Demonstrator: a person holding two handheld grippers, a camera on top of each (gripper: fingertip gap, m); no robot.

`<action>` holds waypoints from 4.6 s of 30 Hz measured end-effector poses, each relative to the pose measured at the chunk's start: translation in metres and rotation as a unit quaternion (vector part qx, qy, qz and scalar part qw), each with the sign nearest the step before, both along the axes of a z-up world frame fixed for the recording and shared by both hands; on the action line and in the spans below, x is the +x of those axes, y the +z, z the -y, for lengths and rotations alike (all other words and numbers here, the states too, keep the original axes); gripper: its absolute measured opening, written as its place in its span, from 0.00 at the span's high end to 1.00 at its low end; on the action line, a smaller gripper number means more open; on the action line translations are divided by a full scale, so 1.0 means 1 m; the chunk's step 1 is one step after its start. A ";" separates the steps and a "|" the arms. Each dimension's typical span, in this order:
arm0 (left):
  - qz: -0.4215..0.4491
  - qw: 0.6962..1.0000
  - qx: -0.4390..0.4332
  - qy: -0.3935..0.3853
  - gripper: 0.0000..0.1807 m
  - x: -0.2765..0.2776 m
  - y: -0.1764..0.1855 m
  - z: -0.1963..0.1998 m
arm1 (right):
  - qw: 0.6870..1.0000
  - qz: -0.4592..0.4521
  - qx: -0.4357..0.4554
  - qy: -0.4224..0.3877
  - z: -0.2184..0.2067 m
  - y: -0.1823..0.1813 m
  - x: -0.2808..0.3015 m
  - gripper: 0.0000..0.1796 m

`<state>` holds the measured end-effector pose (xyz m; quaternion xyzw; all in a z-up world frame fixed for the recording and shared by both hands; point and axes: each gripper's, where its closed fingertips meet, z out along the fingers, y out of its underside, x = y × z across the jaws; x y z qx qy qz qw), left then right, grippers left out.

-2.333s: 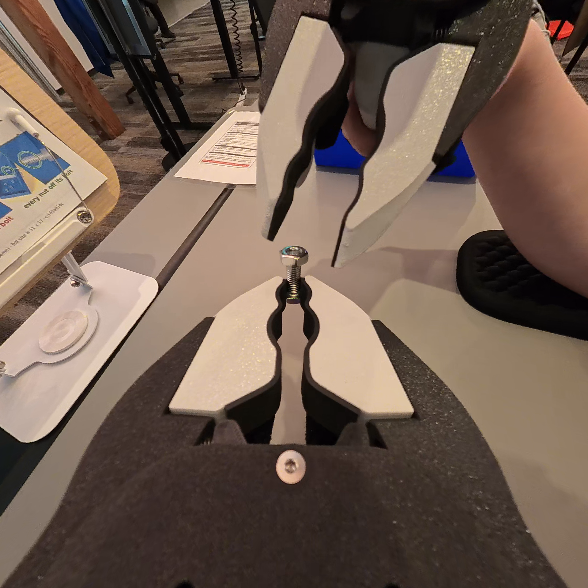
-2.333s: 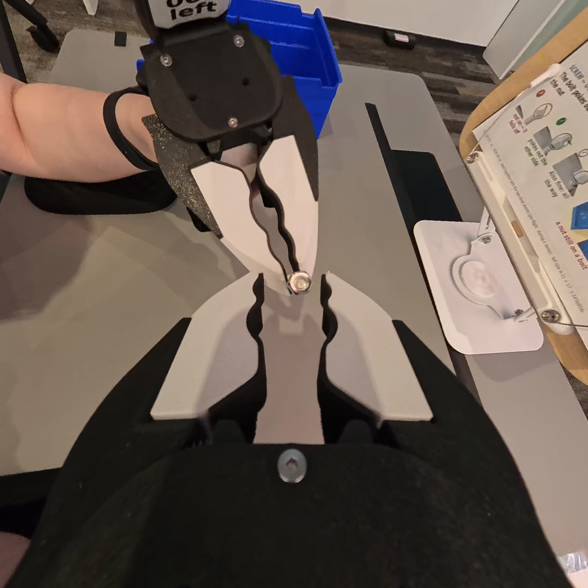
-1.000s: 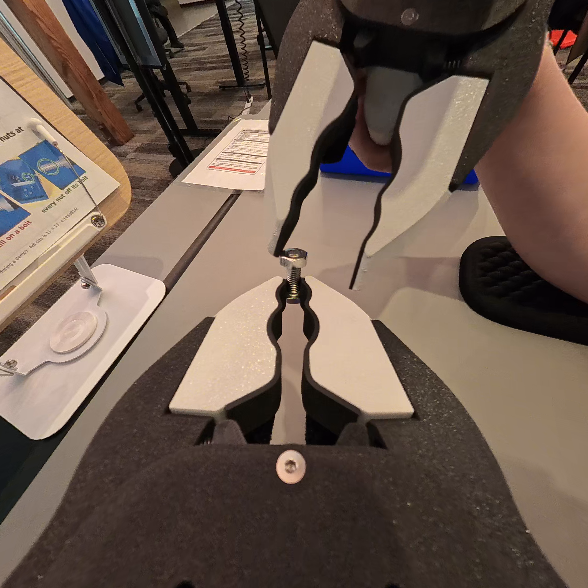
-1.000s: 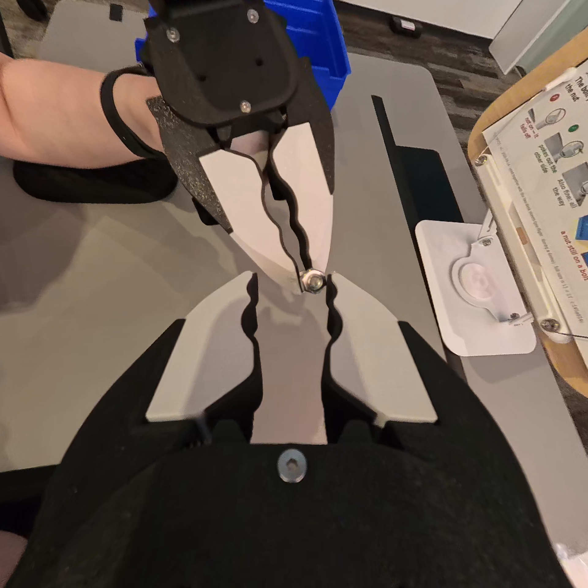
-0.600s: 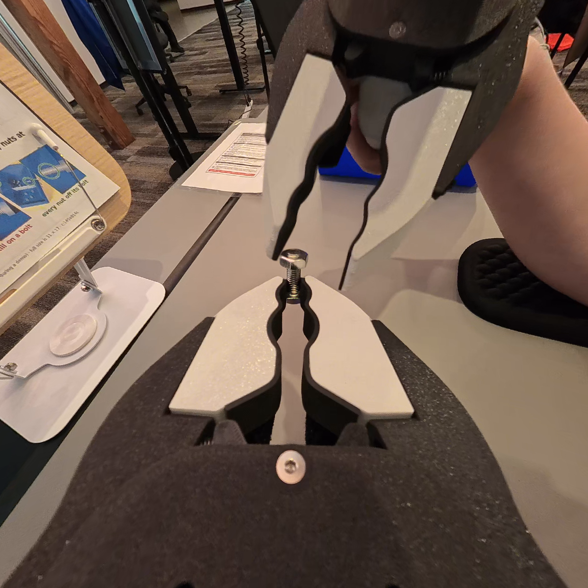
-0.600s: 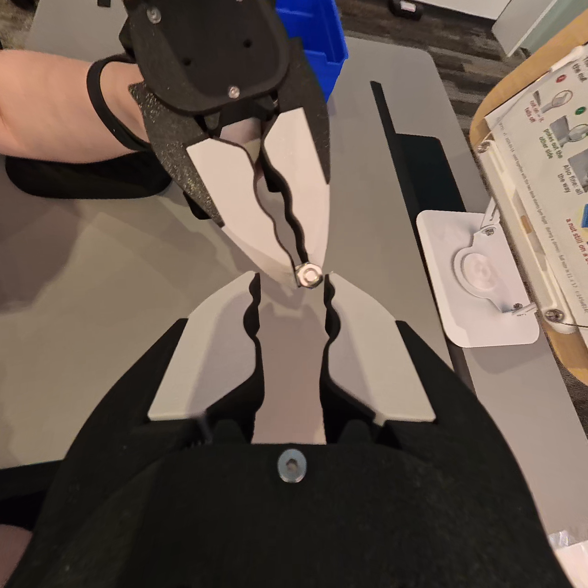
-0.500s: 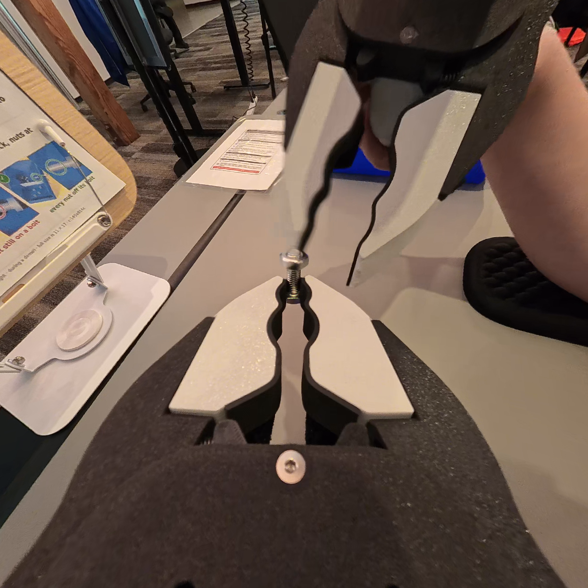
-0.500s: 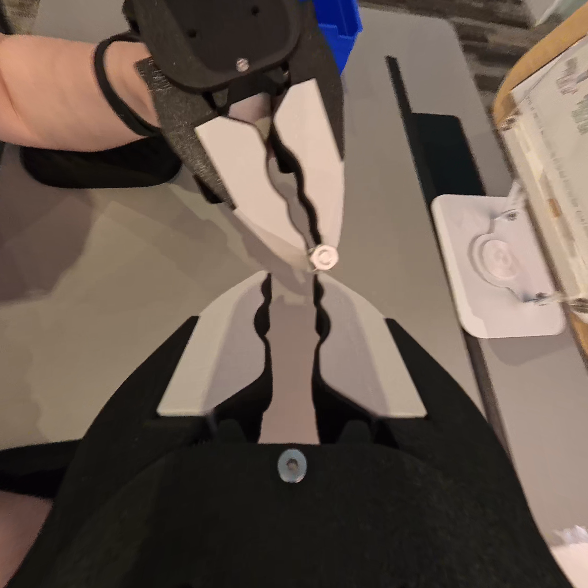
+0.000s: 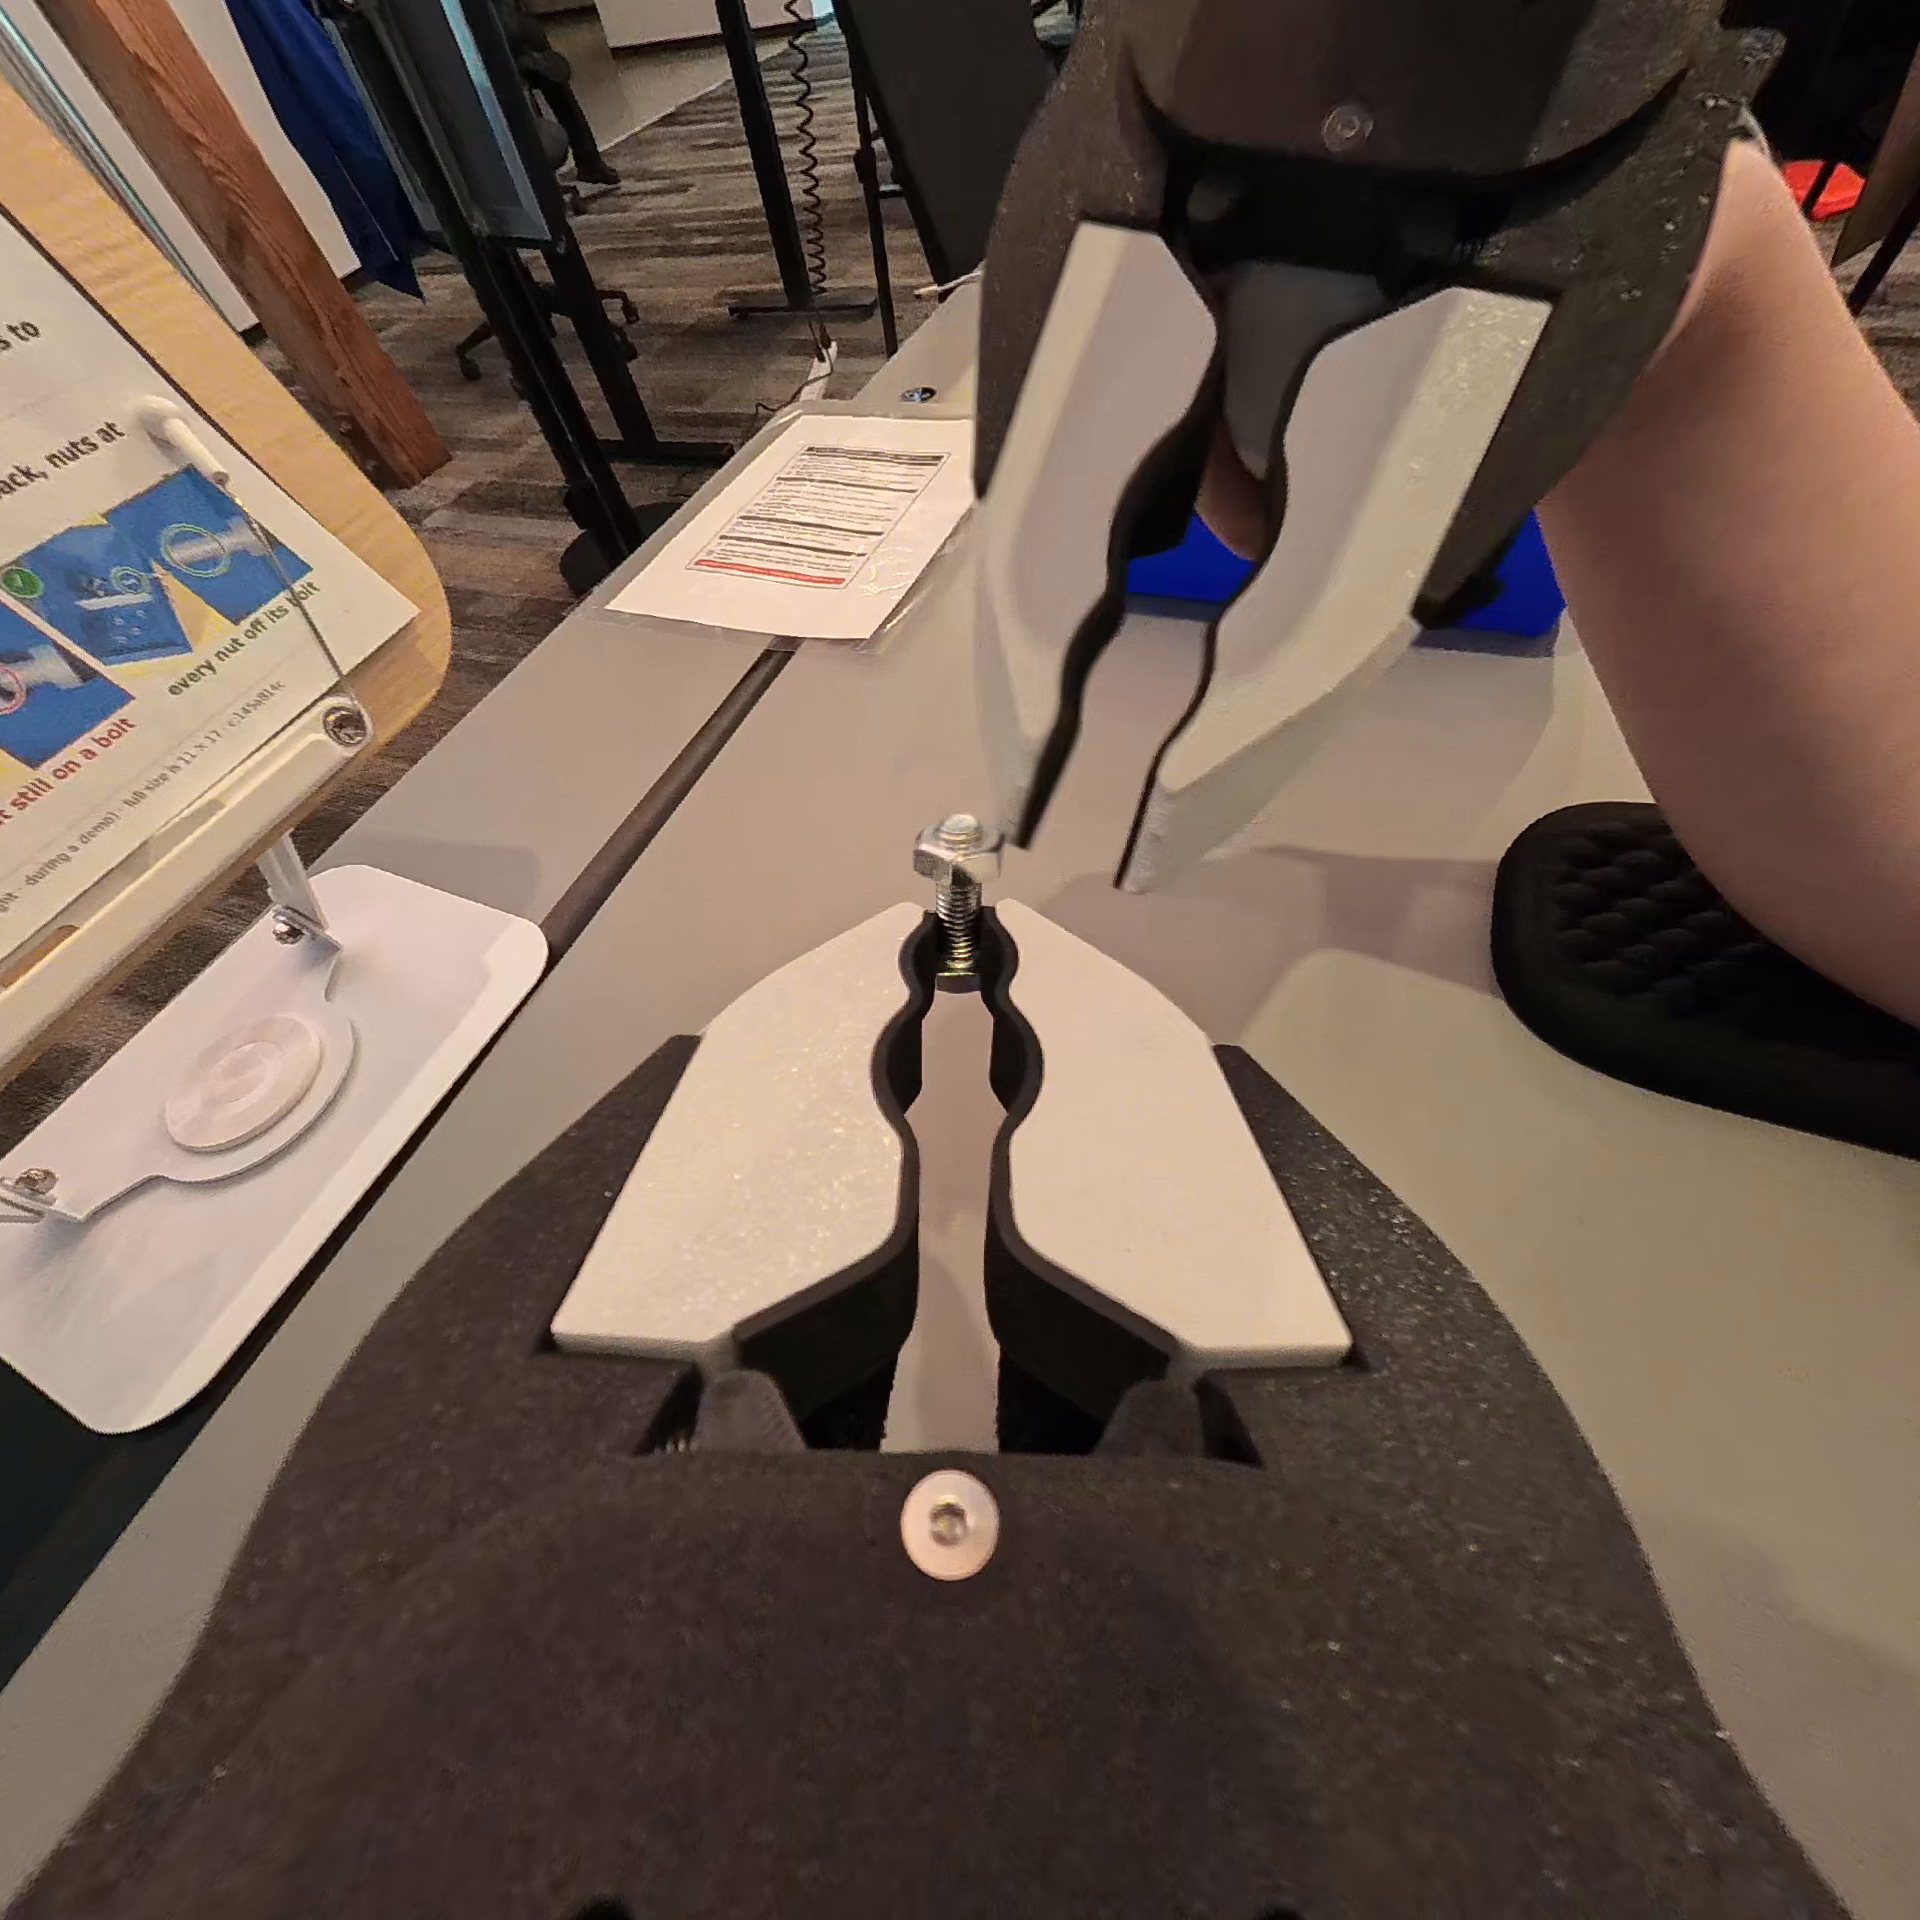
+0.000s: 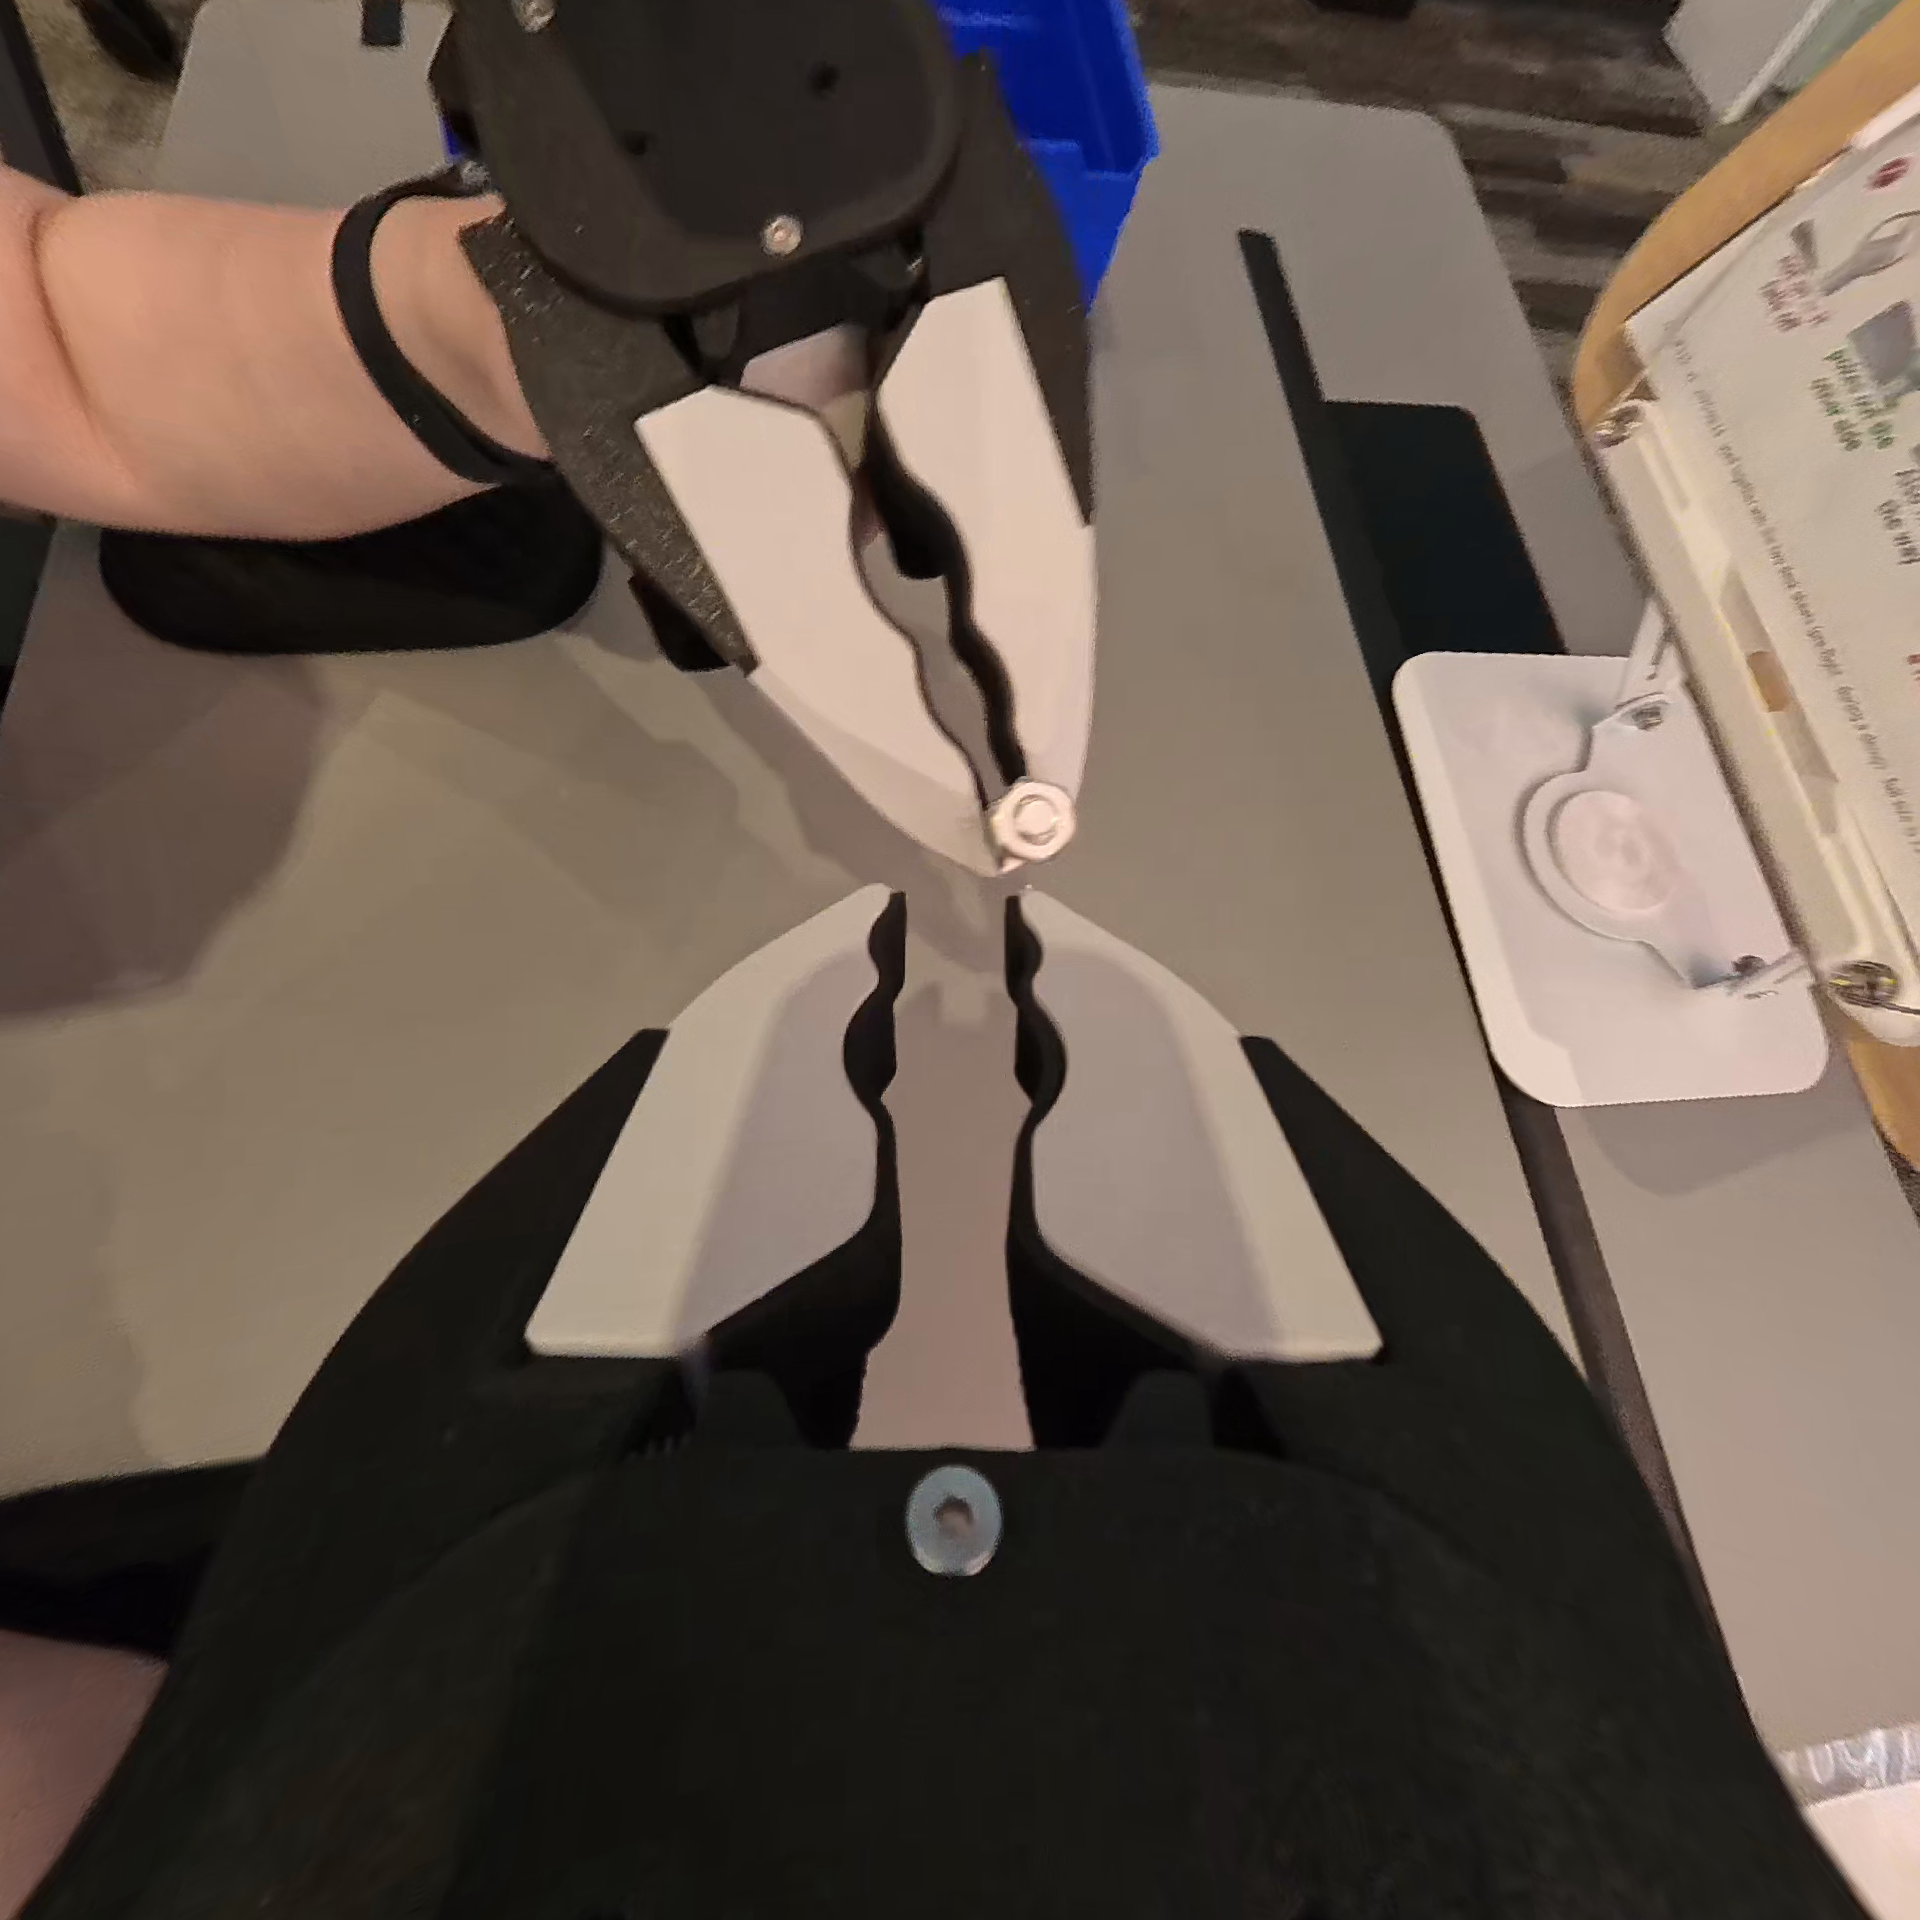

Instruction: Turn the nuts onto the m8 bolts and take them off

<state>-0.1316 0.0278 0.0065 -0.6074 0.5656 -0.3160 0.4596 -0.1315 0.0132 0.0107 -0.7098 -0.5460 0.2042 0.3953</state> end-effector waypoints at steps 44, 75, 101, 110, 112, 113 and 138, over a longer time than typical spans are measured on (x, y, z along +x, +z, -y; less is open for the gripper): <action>-0.001 1.000 0.006 -0.006 0.96 0.001 0.001 0.004 | 1.000 -0.019 0.005 0.014 0.001 0.002 -0.009 0.78; -0.001 1.000 0.001 -0.014 0.96 0.001 0.001 0.006 | 0.999 -0.046 0.012 0.004 -0.005 0.010 -0.008 0.82; -0.027 0.999 0.007 -0.036 0.96 0.005 -0.007 0.014 | 0.999 -0.027 0.017 0.028 0.002 0.005 -0.004 0.94; -0.030 0.998 0.021 -0.046 0.96 0.005 -0.005 0.018 | 0.998 -0.045 -0.006 0.041 0.008 0.006 -0.004 0.93; -0.034 0.998 0.027 -0.046 0.96 0.005 -0.006 0.019 | 0.998 -0.049 -0.018 0.042 0.010 0.006 -0.004 0.92; -0.036 0.998 0.029 -0.046 0.96 0.005 -0.007 0.019 | 0.998 -0.050 -0.021 0.042 0.010 0.005 -0.004 0.93; -0.028 0.998 0.013 -0.049 0.86 0.007 -0.009 0.021 | 0.999 -0.032 -0.012 0.020 0.001 0.003 0.001 0.96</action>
